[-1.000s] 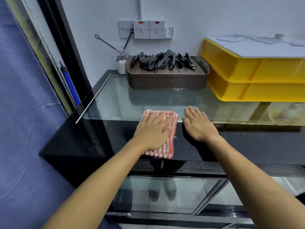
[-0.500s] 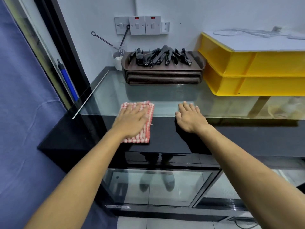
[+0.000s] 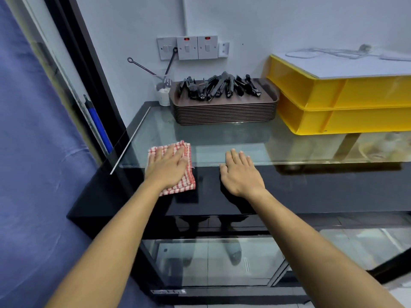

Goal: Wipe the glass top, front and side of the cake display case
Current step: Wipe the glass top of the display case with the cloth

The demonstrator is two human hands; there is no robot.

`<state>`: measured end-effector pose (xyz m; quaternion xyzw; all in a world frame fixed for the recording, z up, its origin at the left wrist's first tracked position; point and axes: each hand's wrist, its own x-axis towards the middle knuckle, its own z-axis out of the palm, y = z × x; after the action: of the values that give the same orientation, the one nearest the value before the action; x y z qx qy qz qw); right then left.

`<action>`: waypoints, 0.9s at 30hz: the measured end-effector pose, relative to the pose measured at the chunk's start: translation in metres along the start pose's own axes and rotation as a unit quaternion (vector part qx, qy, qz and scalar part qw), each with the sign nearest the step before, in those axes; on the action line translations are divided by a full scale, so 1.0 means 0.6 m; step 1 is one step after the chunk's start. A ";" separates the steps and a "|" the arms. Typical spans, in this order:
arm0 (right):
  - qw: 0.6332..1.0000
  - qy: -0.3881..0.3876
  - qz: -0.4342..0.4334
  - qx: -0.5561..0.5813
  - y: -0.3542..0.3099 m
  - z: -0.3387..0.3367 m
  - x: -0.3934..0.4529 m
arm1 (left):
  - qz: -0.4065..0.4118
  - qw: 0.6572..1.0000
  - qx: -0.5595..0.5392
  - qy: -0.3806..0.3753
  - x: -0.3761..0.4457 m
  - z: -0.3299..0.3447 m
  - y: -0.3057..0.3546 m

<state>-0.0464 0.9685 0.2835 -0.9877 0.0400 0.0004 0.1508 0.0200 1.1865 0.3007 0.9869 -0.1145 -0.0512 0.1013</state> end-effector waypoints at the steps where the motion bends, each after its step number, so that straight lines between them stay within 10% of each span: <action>1: 1.000 0.003 0.000 -0.003 0.000 0.000 0.001 | 0.016 1.000 0.000 -0.002 -0.003 0.004 0.017; 6: 1.000 0.001 -0.001 -0.012 0.004 0.002 0.000 | 0.116 0.993 0.025 -0.025 -0.093 0.039 0.058; 15: 1.000 0.002 0.010 -0.018 0.001 0.003 0.000 | 0.000 1.000 0.008 0.000 0.054 -0.013 -0.074; 27: 1.000 0.002 0.007 -0.029 0.002 0.004 -0.003 | 0.103 0.994 0.025 -0.015 -0.085 0.025 -0.012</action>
<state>-0.0484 0.9683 0.2811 -0.9914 0.0471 0.0011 0.1217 -0.0300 1.2023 0.2886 0.9713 -0.2182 -0.0525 0.0792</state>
